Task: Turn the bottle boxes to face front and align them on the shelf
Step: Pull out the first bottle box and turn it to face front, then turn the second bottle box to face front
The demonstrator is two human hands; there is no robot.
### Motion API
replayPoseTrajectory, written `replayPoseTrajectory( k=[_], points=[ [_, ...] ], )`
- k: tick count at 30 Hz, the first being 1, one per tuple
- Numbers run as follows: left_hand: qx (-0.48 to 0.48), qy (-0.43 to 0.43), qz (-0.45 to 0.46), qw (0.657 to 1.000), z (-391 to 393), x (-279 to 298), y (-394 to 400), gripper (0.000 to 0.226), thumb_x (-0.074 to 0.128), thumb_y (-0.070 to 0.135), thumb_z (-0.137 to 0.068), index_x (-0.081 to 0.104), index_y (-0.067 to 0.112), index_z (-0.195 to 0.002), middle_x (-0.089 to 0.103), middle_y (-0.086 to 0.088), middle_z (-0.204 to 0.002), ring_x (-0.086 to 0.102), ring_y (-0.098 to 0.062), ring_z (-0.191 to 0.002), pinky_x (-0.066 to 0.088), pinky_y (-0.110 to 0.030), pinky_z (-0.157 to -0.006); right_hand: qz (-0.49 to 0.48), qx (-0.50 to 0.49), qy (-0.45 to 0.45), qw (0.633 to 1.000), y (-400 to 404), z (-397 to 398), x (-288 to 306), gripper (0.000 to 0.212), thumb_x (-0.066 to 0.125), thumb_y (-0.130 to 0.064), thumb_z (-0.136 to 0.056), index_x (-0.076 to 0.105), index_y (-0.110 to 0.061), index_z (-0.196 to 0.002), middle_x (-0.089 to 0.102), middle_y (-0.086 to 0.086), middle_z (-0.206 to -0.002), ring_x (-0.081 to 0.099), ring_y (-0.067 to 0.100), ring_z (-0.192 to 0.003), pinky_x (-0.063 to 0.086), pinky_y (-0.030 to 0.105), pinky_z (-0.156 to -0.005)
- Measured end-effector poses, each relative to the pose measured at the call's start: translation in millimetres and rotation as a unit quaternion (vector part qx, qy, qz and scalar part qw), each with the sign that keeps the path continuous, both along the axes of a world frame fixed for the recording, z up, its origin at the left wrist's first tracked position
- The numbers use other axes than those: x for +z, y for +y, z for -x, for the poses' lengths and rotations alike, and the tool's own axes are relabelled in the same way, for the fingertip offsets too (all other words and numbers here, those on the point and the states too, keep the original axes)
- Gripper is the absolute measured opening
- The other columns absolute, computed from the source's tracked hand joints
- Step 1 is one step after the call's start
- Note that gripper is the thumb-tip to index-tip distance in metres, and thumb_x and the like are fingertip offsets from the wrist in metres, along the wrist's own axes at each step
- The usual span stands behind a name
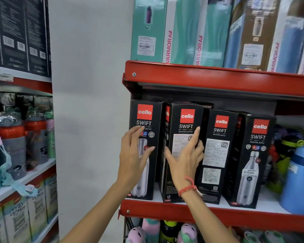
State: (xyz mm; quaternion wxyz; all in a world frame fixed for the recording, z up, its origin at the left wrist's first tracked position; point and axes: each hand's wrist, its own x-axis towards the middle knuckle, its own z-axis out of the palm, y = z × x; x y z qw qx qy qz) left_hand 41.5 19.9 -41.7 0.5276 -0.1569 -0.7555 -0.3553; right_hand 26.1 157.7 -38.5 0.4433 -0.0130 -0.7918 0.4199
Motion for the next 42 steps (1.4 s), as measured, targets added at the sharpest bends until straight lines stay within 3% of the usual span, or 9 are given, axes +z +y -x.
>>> replayPoseTrajectory(
  k=[8, 13, 18, 22, 25, 27, 30, 39, 42],
  points=[
    [-0.143, -0.092, -0.047, 0.984, -16.5, 18.6, 31.6, 0.071, 0.074, 0.024, -0.081, 0.040, 0.016, -0.144, 0.054, 0.003, -0.135, 0.050, -0.004, -0.125, 0.041, -0.015, -0.101, -0.030, 0.143, 0.099, 0.984, 43.8, -37.9, 11.0, 0.118, 0.078, -0.050, -0.070, -0.008, -0.039, -0.150, 0.026, 0.008, -0.147, 0.026, 0.021, -0.137, 0.032, 0.038, -0.105],
    [-0.231, -0.201, -0.036, 0.951, -29.9, 20.8, 37.1, 0.094, 0.074, 0.038, -0.070, 0.027, 0.026, -0.151, 0.049, 0.008, -0.138, 0.046, -0.005, -0.129, 0.042, -0.019, -0.104, 0.002, 0.271, 0.064, 0.960, 80.5, -50.9, 18.3, 0.118, 0.079, -0.053, -0.066, -0.004, -0.047, -0.148, 0.011, -0.041, -0.135, 0.009, -0.030, -0.123, 0.019, 0.024, -0.107],
    [-0.297, -0.282, 0.030, 0.912, -42.2, 21.1, 44.4, 0.117, 0.082, 0.018, -0.072, -0.001, 0.033, -0.153, 0.048, 0.012, -0.141, 0.050, 0.002, -0.126, 0.047, -0.022, -0.101, -0.017, 0.390, -0.038, 0.920, 117.1, -55.8, 29.3, 0.123, 0.079, -0.056, -0.060, -0.005, -0.045, -0.149, 0.024, -0.015, -0.155, 0.024, 0.001, -0.142, 0.026, 0.043, -0.118],
    [-0.249, -0.231, 0.021, 0.940, -47.5, 21.1, 57.0, 0.120, 0.085, 0.017, -0.069, 0.000, 0.030, -0.153, 0.049, 0.007, -0.144, 0.051, -0.010, -0.128, 0.044, -0.043, -0.107, -0.063, 0.440, -0.108, 0.889, 134.5, -47.1, 44.6, 0.116, 0.079, -0.038, -0.071, -0.008, -0.045, -0.148, 0.026, -0.016, -0.155, 0.031, -0.006, -0.136, 0.030, 0.016, -0.111],
    [-0.165, -0.184, 0.055, 0.967, -40.7, 20.4, 69.3, 0.123, 0.085, 0.024, -0.070, -0.005, 0.032, -0.153, 0.051, 0.021, -0.133, 0.059, 0.000, -0.109, 0.047, -0.023, -0.099, -0.090, 0.464, -0.133, 0.871, 139.3, -34.1, 59.0, 0.110, 0.075, -0.018, -0.080, -0.007, -0.038, -0.151, 0.040, -0.018, -0.148, 0.043, -0.002, -0.131, 0.036, 0.021, -0.110],
    [-0.123, -0.163, 0.063, 0.977, -31.8, 20.8, 75.3, 0.125, 0.085, 0.022, -0.070, -0.008, 0.036, -0.151, 0.059, 0.010, -0.131, 0.066, -0.007, -0.096, 0.048, -0.014, -0.082, -0.088, 0.467, -0.136, 0.869, 137.7, -26.1, 65.7, 0.103, 0.073, -0.012, -0.082, 0.000, -0.034, -0.152, 0.047, -0.011, -0.144, 0.047, 0.007, -0.130, 0.042, 0.036, -0.108],
    [-0.093, -0.164, 0.044, 0.981, -16.0, 17.8, 79.9, 0.127, 0.086, 0.018, -0.069, -0.011, 0.038, -0.149, 0.063, -0.004, -0.131, 0.070, -0.020, -0.095, 0.049, -0.022, -0.082, -0.084, 0.464, -0.144, 0.870, 130.9, -17.5, 66.2, 0.097, 0.068, -0.008, -0.086, 0.001, -0.031, -0.152, 0.046, -0.004, -0.144, 0.047, 0.013, -0.131, 0.045, 0.048, -0.104],
    [-0.072, -0.236, 0.012, 0.969, 12.8, -0.8, 87.1, 0.126, 0.084, 0.016, -0.071, -0.011, 0.028, -0.152, 0.068, -0.005, -0.119, 0.059, 0.000, -0.066, 0.050, -0.030, -0.086, -0.084, 0.410, -0.148, 0.896, 114.7, 15.3, 43.8, 0.090, 0.060, -0.008, -0.092, -0.002, -0.032, -0.152, 0.051, -0.006, -0.138, 0.051, 0.014, -0.127, 0.041, 0.049, -0.107],
    [-0.077, -0.255, 0.002, 0.964, 18.3, -0.1, 87.8, 0.119, 0.080, 0.013, -0.077, -0.012, 0.028, -0.152, 0.068, 0.005, -0.095, 0.057, 0.003, -0.058, 0.052, -0.035, -0.087, -0.097, 0.352, -0.112, 0.924, 106.6, 20.5, 34.9, 0.085, 0.059, -0.009, -0.092, 0.003, -0.028, -0.153, 0.058, -0.005, -0.130, 0.054, 0.012, -0.122, 0.041, 0.042, -0.108]
  ],
)
